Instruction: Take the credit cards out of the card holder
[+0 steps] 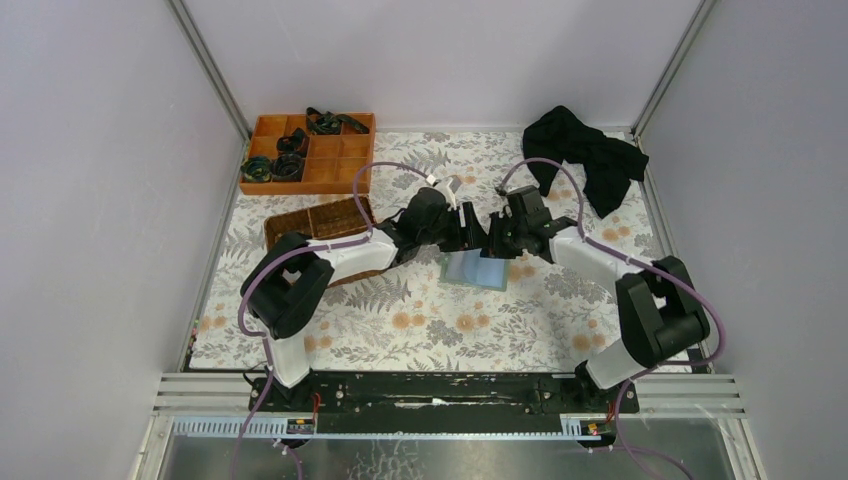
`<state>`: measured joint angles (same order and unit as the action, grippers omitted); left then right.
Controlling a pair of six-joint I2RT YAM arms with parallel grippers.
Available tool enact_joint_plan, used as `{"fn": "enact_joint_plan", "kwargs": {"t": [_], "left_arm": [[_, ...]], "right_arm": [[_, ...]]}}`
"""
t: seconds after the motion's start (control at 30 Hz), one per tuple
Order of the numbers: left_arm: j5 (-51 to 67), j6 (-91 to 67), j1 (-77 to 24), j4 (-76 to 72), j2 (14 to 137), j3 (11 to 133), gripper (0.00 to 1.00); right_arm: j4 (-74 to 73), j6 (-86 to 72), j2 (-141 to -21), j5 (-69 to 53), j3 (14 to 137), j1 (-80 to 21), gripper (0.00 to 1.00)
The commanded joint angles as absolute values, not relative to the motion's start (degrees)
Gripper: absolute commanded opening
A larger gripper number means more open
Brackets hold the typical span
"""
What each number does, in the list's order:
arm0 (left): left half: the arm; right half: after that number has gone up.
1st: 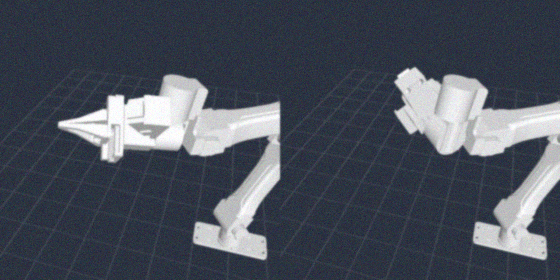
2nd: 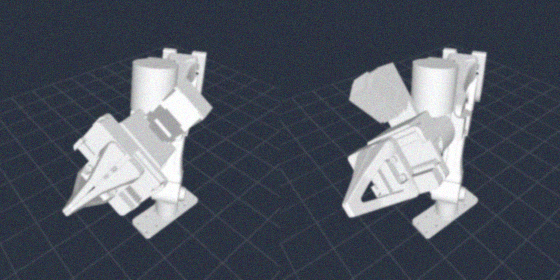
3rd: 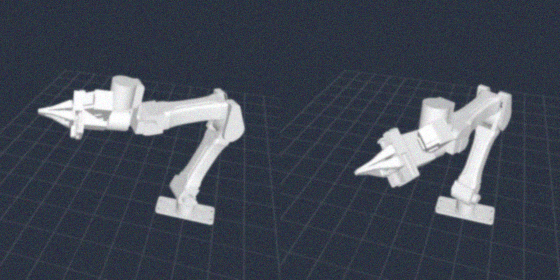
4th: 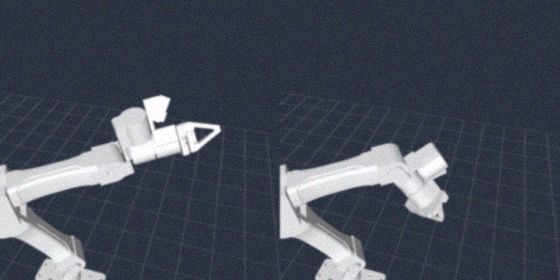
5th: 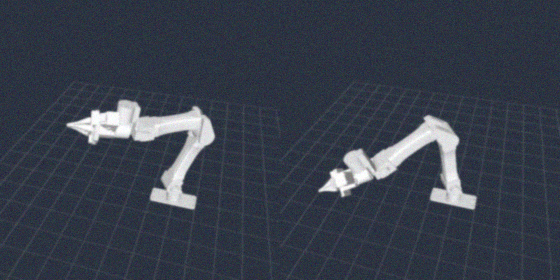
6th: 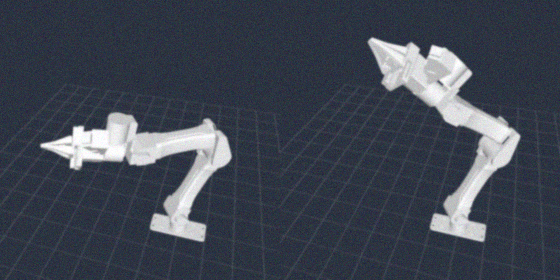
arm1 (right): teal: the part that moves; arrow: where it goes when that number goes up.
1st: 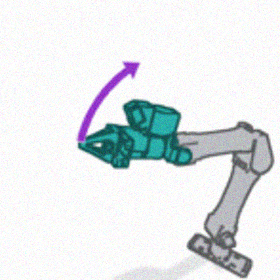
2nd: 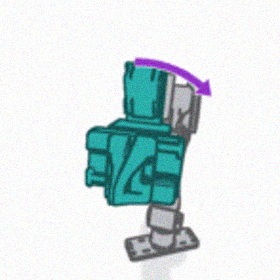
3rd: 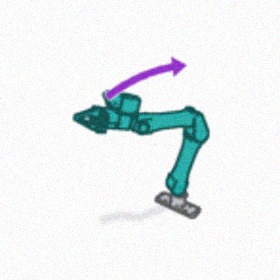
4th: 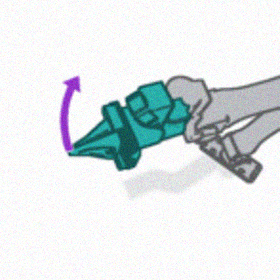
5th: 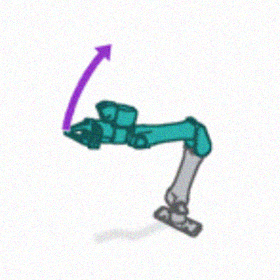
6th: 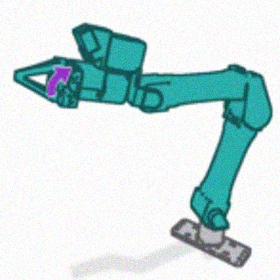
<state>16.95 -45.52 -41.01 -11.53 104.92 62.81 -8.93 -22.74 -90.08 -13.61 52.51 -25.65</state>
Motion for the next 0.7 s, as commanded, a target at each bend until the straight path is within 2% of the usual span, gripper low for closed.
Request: {"fn": "enact_joint_plan", "kwargs": {"t": [0.0,0.3,0.67], "left_arm": [[19.69,-45.51,-42.49,-13.23,105.28,63.99,0.71],[20.84,-46.14,-43.11,-13.98,107.99,64.76,0.7],[3.25,-41.76,-41.57,0.02,104.6,64.67,0.75]], "right_arm": [[-6.76,-24.11,-83.78,-12.35,52.91,-24.32,0.0],[-6.06,-24.55,-84.13,-14.04,51.27,-23.71,0.0],[-4.82,-24.28,-89.58,-16.96,52.37,-23.53,0.0]]}}
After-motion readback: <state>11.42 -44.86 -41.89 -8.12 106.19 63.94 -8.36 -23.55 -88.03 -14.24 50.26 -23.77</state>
